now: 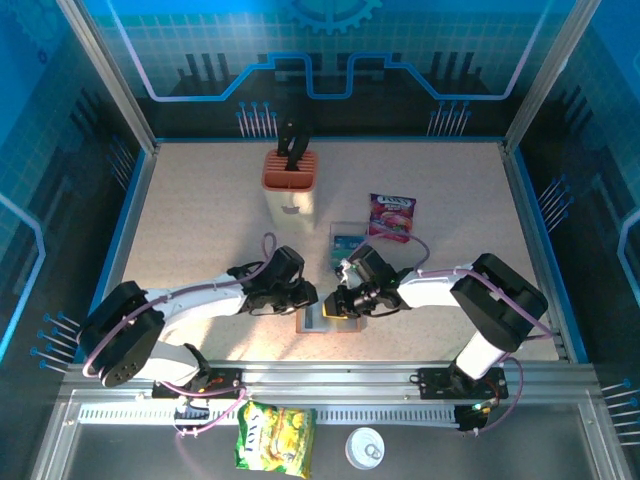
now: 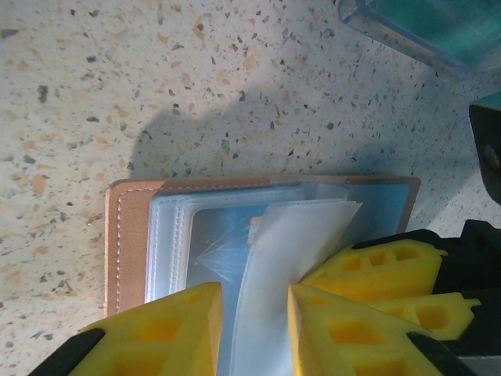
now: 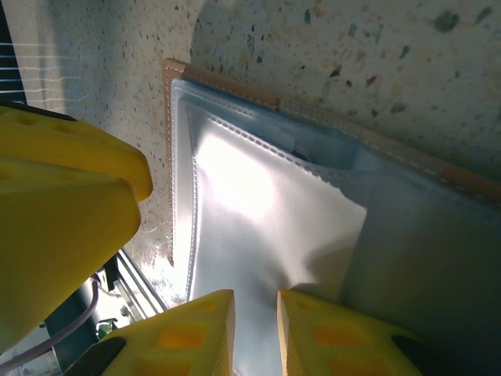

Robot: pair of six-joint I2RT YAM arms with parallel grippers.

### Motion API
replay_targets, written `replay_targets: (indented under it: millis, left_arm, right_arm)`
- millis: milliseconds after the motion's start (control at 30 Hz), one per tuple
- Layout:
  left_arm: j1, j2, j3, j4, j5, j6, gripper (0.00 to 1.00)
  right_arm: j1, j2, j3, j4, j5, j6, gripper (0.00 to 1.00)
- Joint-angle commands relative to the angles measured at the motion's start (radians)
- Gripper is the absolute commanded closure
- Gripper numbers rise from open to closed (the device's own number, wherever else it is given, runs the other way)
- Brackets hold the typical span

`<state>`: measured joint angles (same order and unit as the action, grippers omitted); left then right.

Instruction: Take the credit cards out of the card holder

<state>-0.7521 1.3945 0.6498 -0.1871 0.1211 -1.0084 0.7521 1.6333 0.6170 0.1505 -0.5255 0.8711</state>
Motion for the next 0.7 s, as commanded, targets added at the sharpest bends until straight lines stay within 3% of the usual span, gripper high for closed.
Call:
replay_targets:
  millis: [0, 667]
  left_arm:
    - [-0.007, 0.007, -0.017, 0.038, 0.023, -0.032, 0.71]
    - [-0.006, 0.034, -0.056, 0.084, 0.049, -0.055, 0.69]
  right_arm:
    - [-0.016, -0.003, -0.025, 0.058, -0.045, -0.003, 0.79]
    - [-0.02, 0.002, -0.037, 0.08, -0.054, 0.007, 0.8]
